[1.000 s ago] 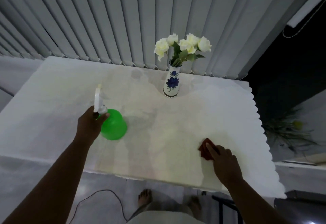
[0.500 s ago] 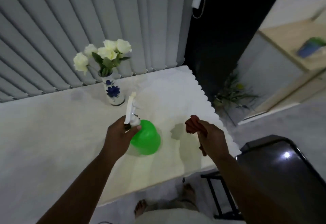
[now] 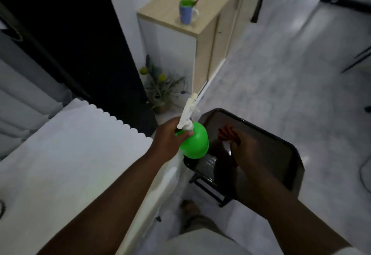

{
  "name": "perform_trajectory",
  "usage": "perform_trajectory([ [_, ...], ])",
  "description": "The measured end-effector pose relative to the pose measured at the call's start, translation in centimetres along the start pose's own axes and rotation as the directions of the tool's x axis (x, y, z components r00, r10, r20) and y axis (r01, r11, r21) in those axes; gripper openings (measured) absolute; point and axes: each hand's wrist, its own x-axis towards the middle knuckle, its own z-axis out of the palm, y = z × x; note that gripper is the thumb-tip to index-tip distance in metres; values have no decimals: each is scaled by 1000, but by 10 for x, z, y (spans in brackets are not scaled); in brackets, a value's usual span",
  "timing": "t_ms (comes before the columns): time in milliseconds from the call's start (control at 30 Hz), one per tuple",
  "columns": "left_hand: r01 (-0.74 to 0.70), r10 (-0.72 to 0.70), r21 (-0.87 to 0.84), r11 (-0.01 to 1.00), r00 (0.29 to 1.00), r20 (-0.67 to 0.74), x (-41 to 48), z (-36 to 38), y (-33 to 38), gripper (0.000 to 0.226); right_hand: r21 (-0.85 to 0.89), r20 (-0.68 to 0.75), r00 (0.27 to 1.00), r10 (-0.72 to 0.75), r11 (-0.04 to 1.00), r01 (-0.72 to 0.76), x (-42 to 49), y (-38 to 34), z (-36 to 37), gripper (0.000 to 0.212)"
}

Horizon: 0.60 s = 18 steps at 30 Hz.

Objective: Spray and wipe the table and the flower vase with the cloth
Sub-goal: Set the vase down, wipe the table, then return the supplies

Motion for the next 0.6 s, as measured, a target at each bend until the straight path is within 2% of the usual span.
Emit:
perform_trajectory([
  [100,-29,25,28,999,991,128,37,52,10,38,-97,-14,970,241,966,-242,1,41,-16,42],
  [200,-62,49,60,996,979,200,59,92,12,41,-4,-30,929,369,929,-370,-2,63,-18,42],
  [267,-80,54,107,991,972,228,69,110,10,41,-63,-12,930,369,927,-369,-4,71,-14,42],
  [400,-77,45,130,988,970,238,78,128,5,39,-216,176,907,383,914,-344,-7,84,2,35],
  [500,-54,20,140,989,971,237,81,132,2,40,-303,184,901,393,895,-329,-14,88,11,37],
  [600,-50,14,146,988,971,239,82,131,1,40,-351,198,921,336,901,-254,-17,96,15,46],
])
